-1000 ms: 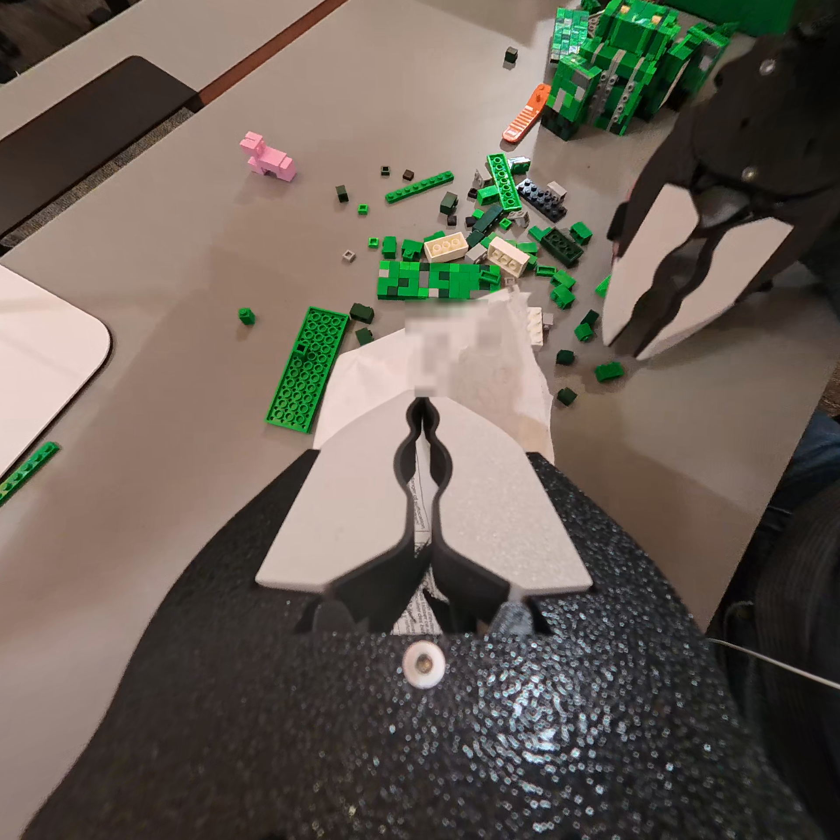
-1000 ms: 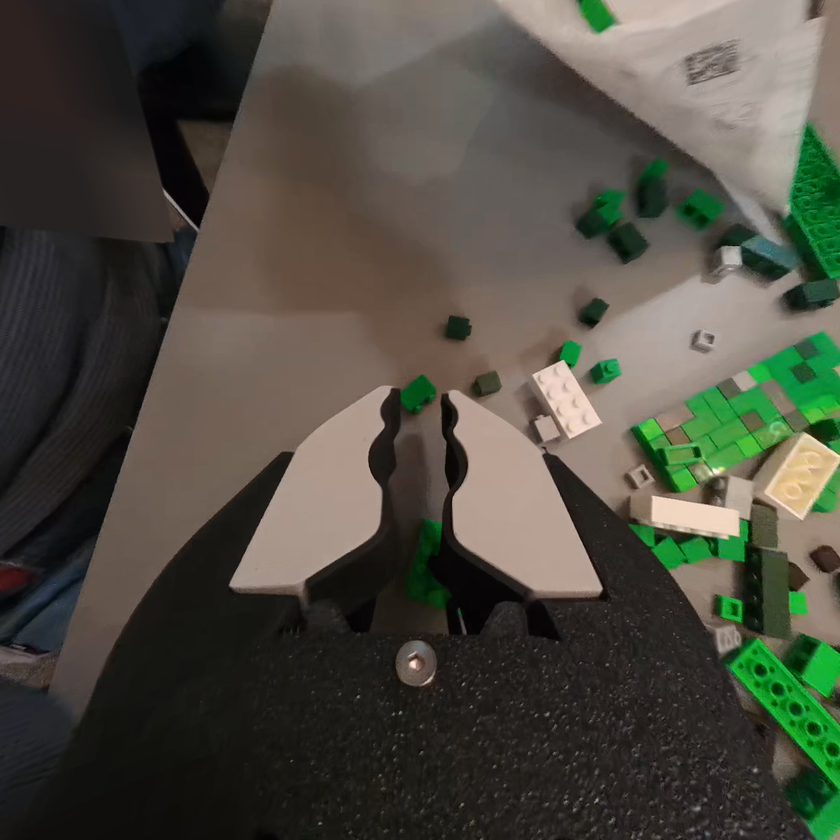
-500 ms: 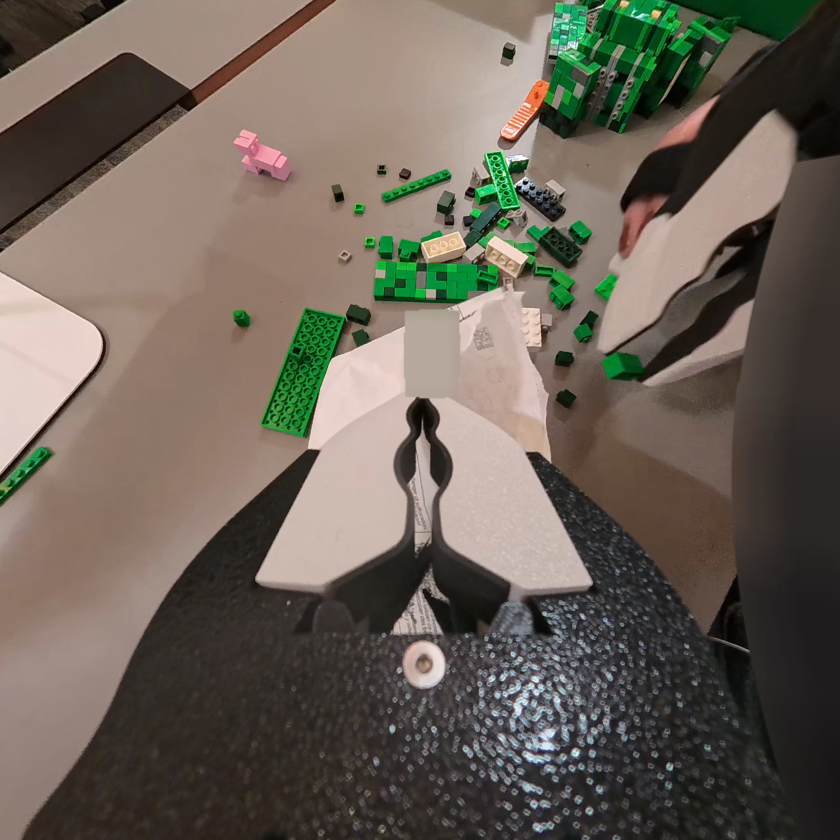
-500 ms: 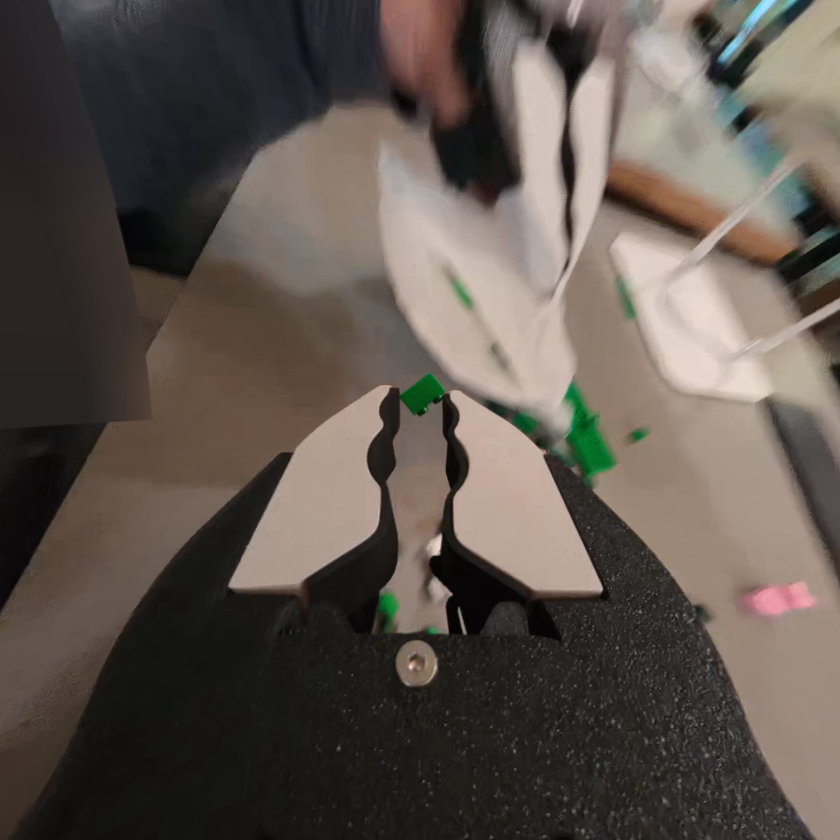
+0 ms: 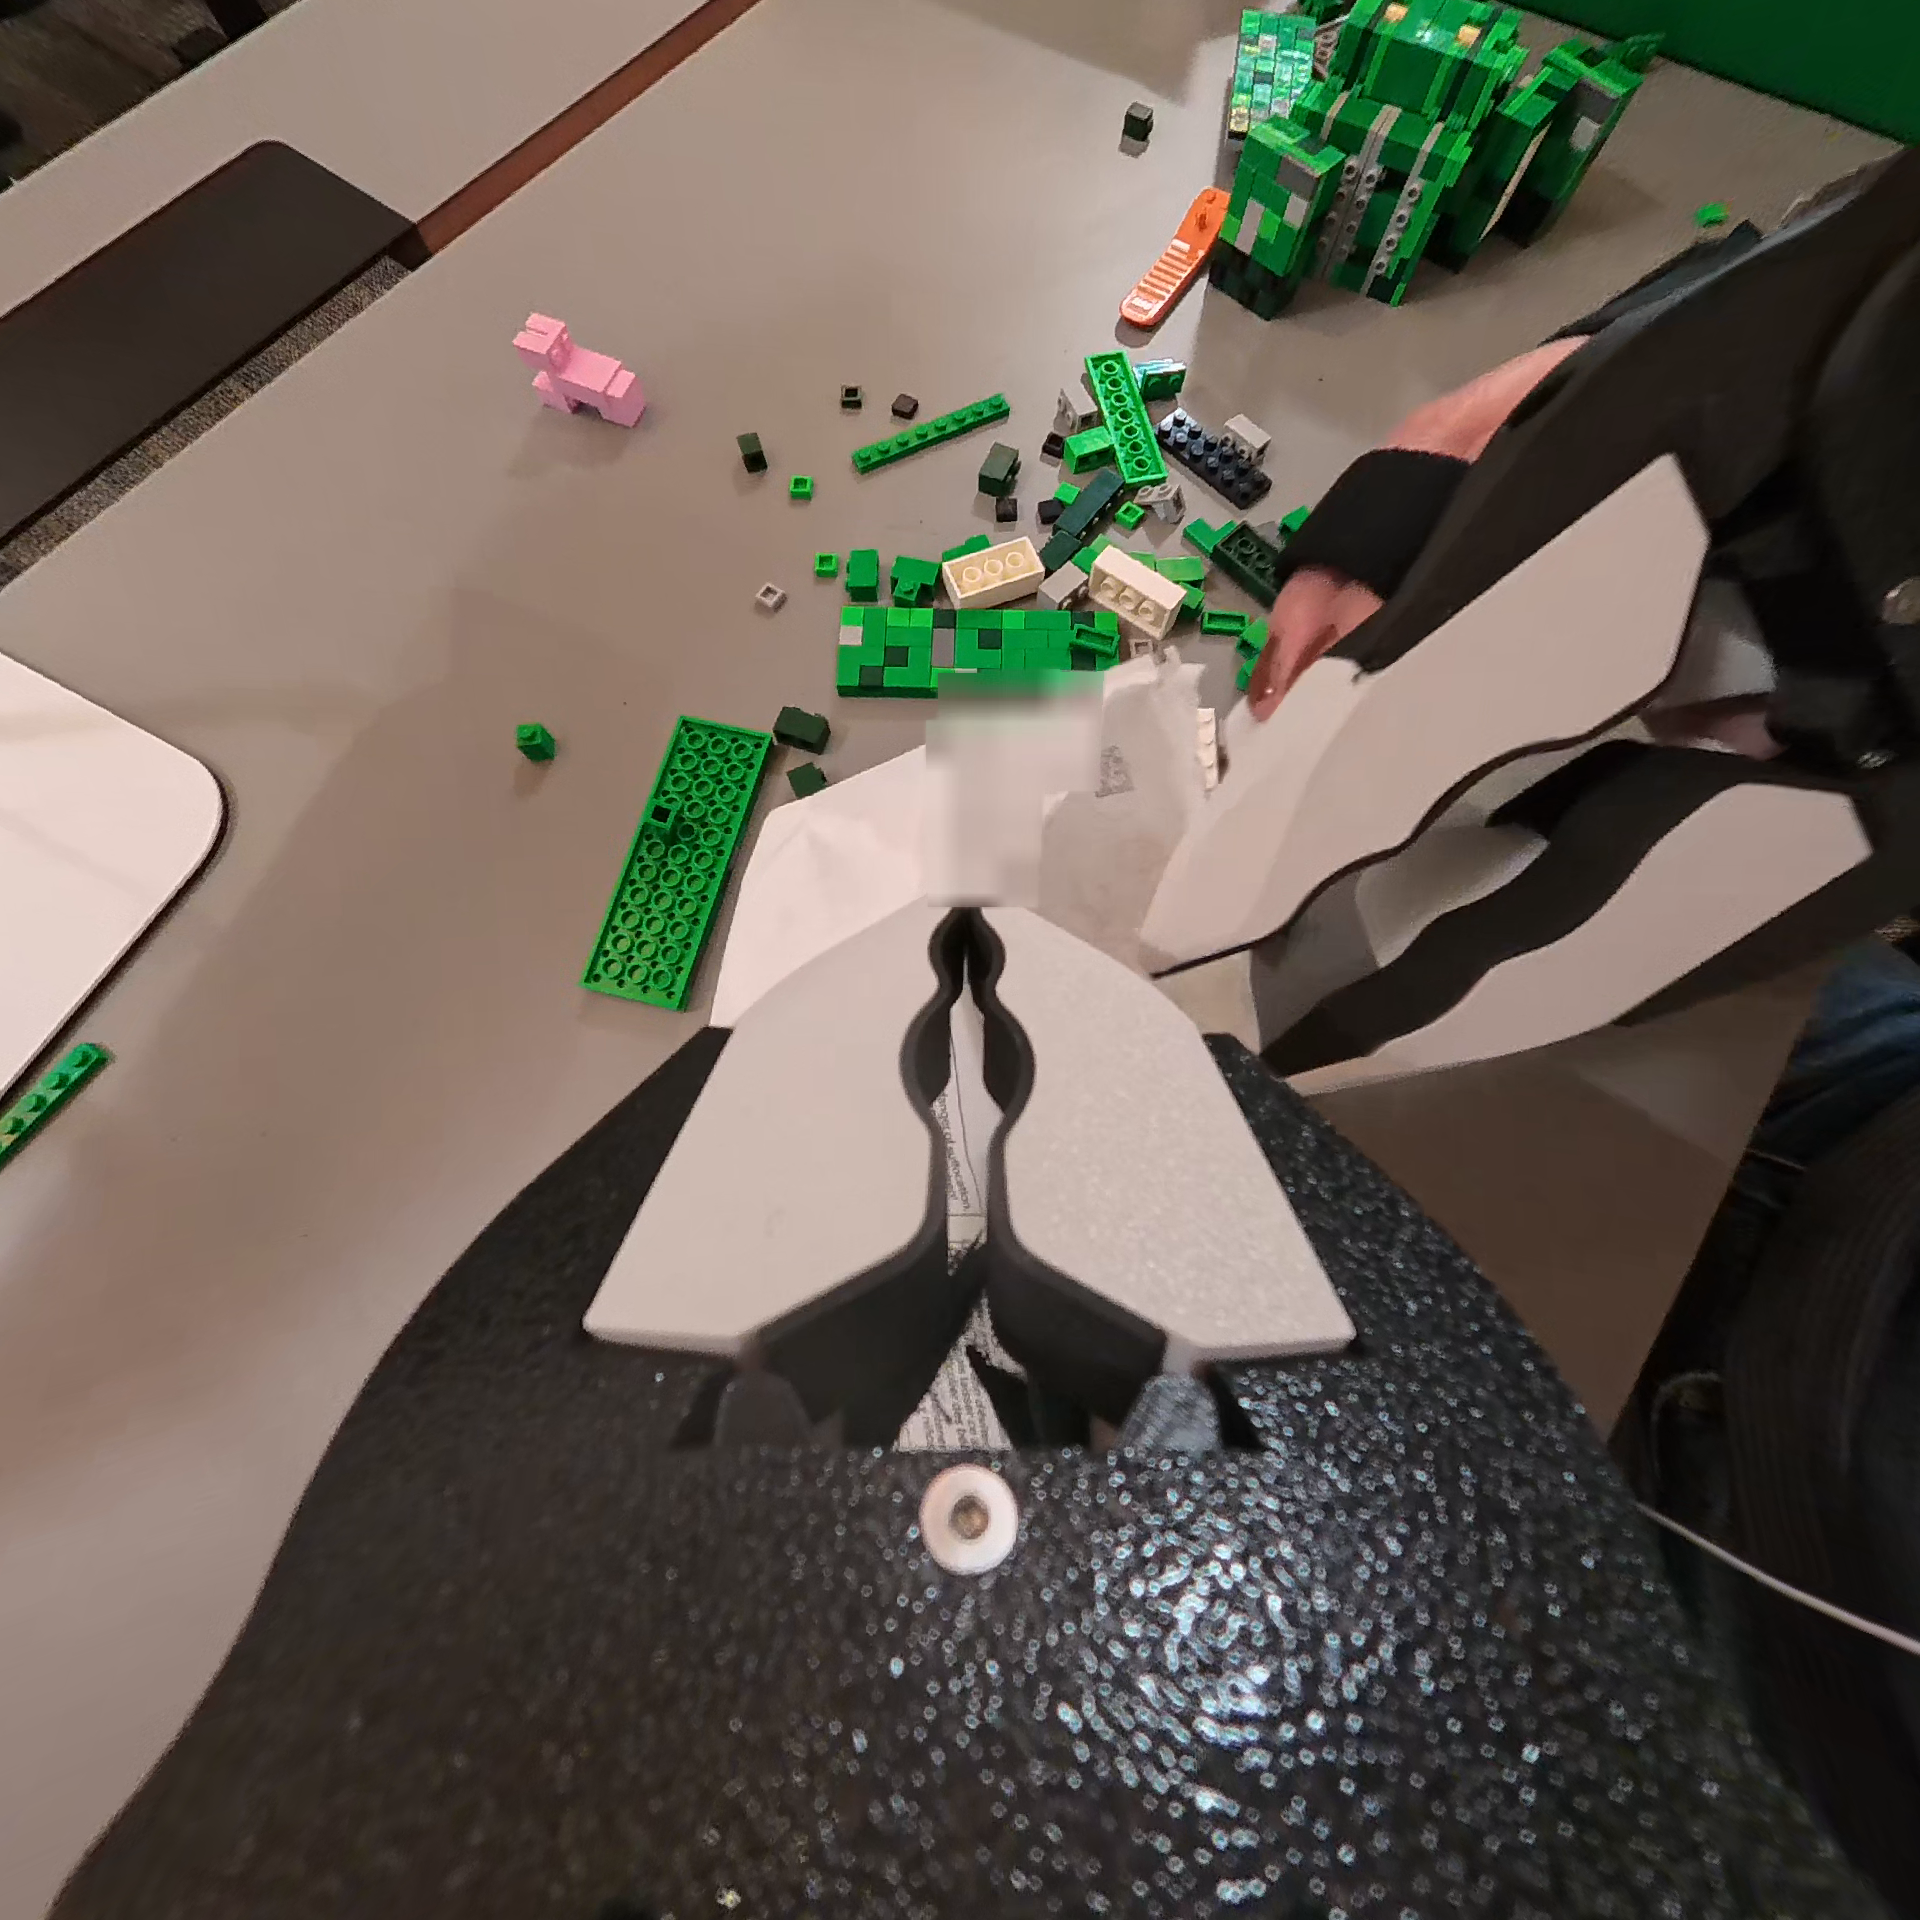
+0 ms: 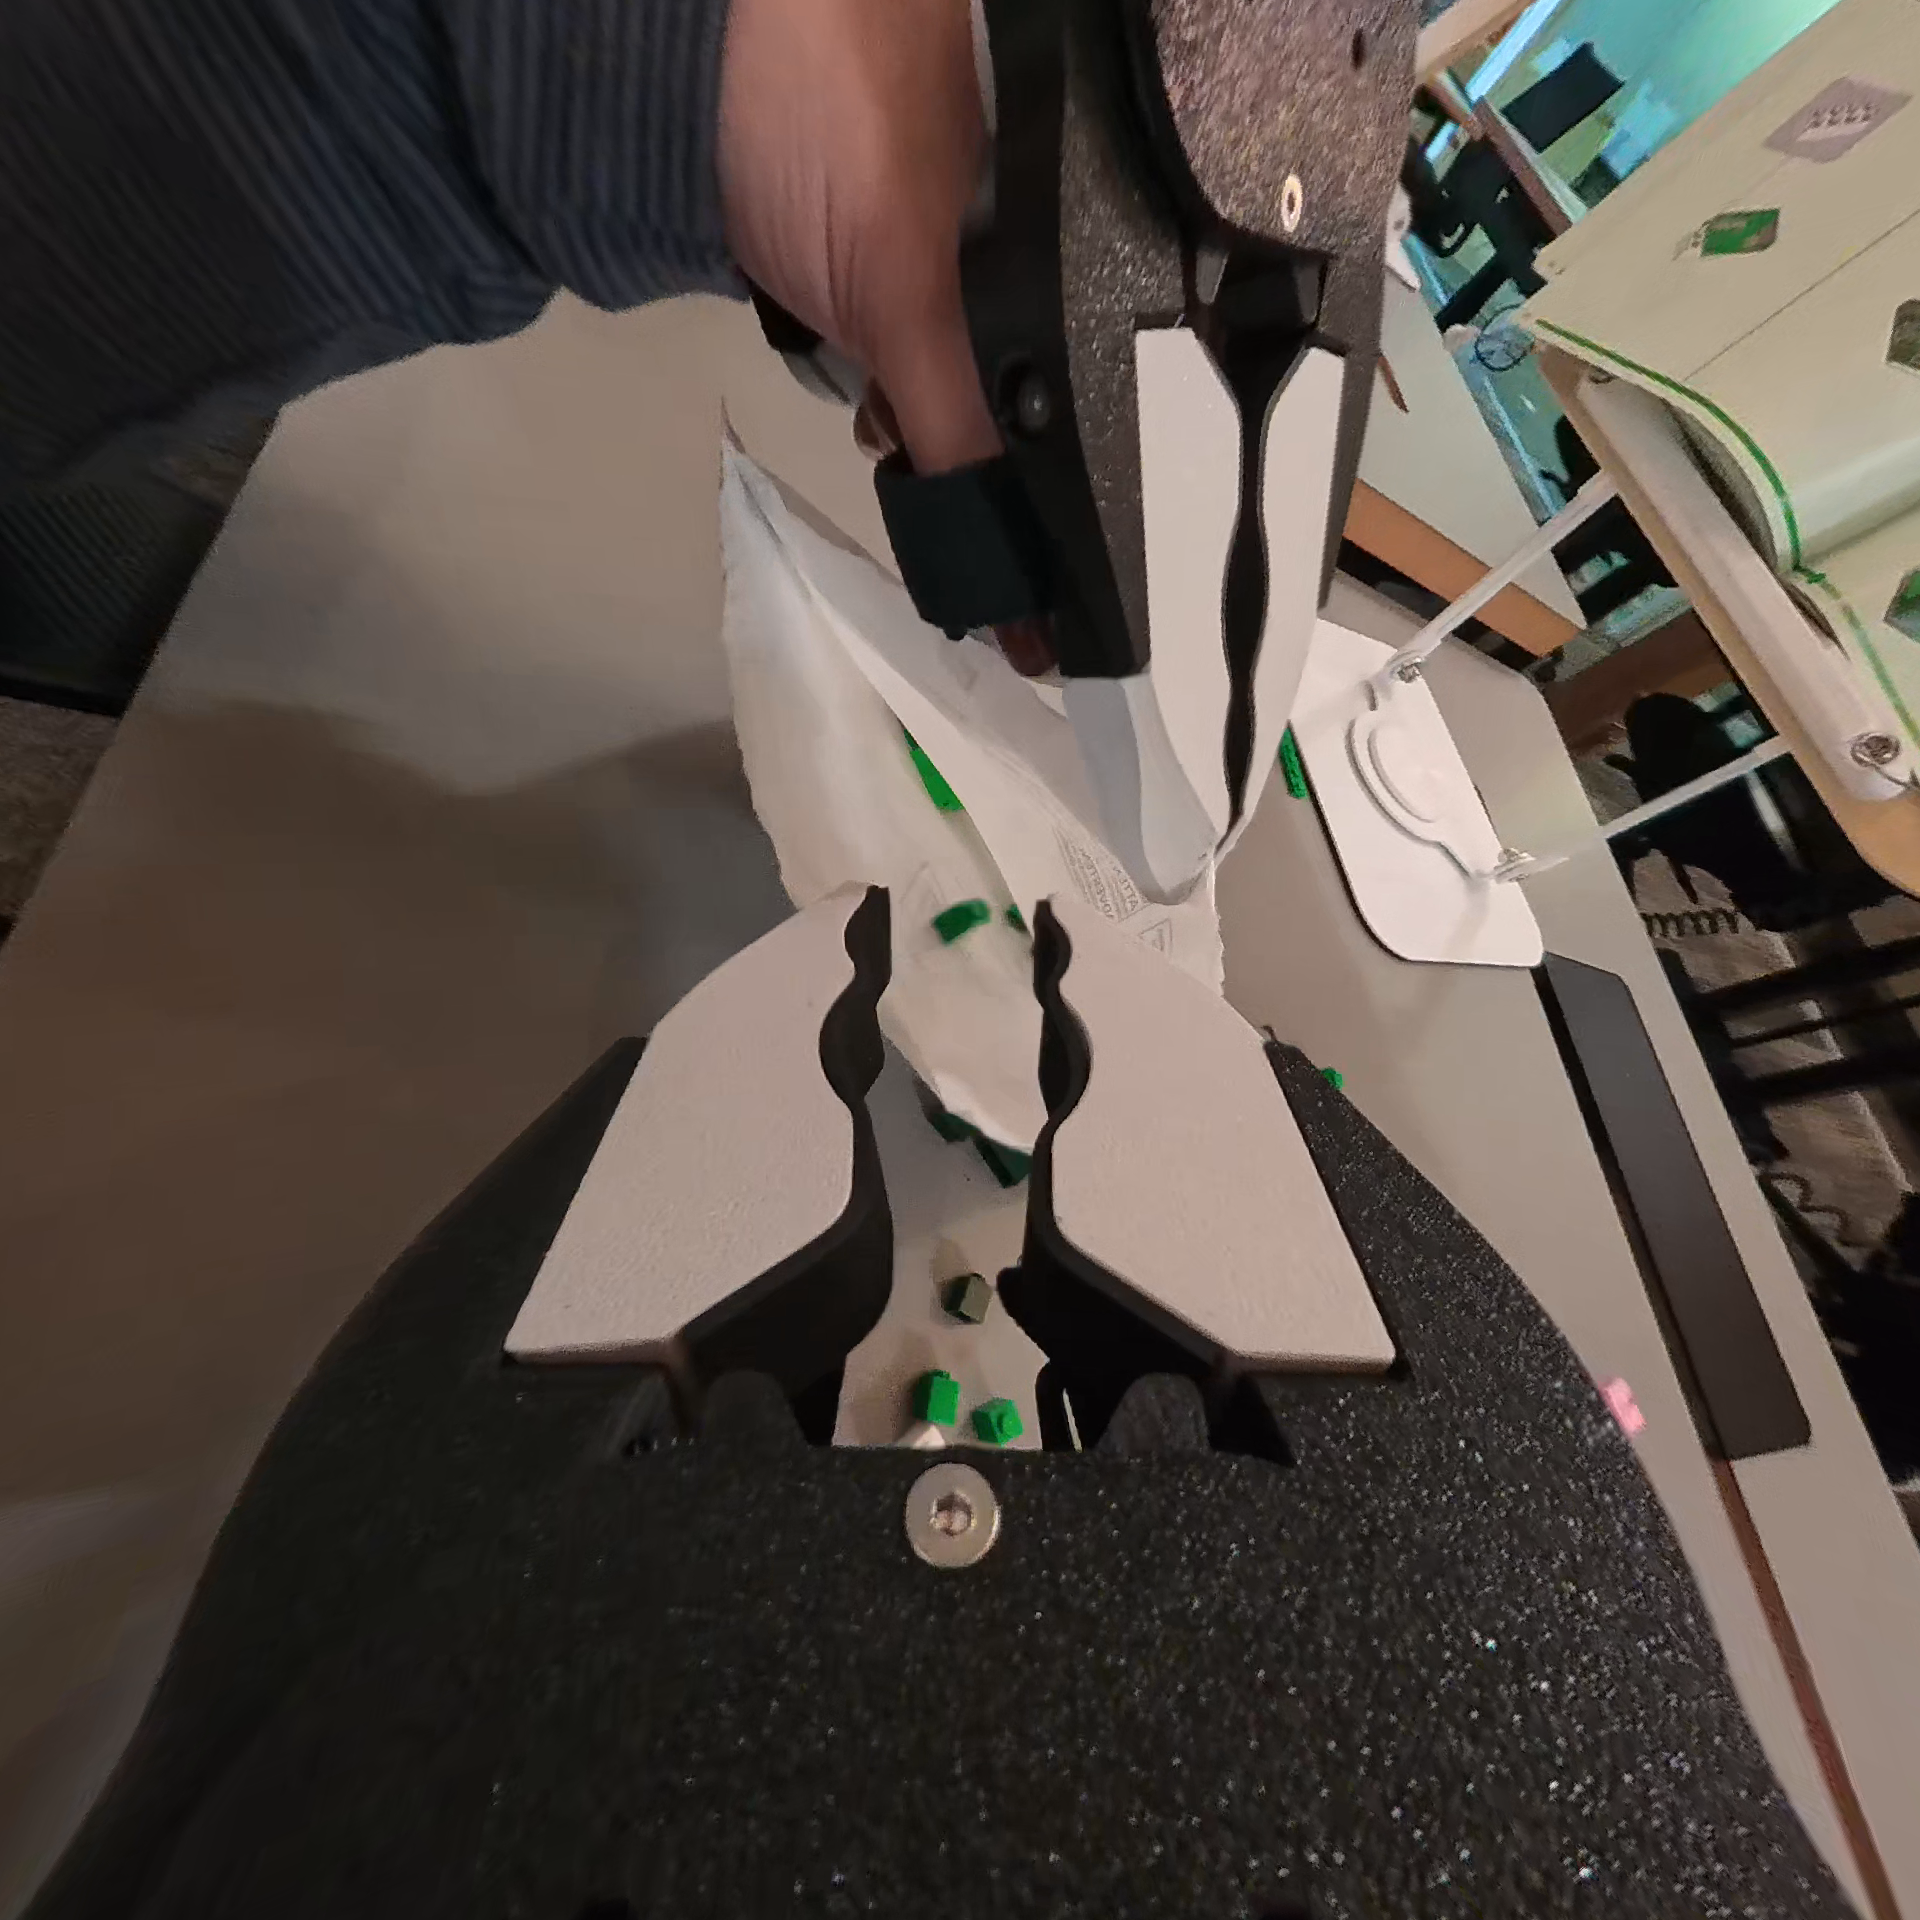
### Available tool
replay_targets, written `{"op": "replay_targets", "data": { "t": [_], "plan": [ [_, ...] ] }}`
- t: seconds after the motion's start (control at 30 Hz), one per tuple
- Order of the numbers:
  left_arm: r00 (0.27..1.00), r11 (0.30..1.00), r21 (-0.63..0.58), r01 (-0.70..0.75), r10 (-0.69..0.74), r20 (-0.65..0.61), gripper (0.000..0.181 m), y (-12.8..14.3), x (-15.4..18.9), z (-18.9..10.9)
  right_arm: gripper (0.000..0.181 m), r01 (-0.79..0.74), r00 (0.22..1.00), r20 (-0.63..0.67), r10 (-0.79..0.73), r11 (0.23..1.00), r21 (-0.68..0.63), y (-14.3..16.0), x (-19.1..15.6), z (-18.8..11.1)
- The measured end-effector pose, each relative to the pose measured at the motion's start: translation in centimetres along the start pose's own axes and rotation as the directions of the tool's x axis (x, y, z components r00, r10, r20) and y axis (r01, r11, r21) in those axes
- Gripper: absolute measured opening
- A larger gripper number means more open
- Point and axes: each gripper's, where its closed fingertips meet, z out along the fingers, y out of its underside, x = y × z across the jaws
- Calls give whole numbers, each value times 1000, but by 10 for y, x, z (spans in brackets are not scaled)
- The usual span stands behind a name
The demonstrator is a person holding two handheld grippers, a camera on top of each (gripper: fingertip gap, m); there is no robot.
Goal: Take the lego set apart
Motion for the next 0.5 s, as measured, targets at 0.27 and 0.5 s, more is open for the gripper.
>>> {"op": "replay_targets", "data": {
  "t": [0.27, 0.5],
  "plan": [
    [1000, 1000, 15, 14, -14, 5, 0, 1, -4, -6, 25, -96, 995, 41, 92, 990, 107, 12, 6, -40],
    [999, 999, 13, 30, -30, 12, 0, 4, -9, -7, 23, -224, 969, -92, 227, 974, 46, 82, 46, -97]
  ]
}}
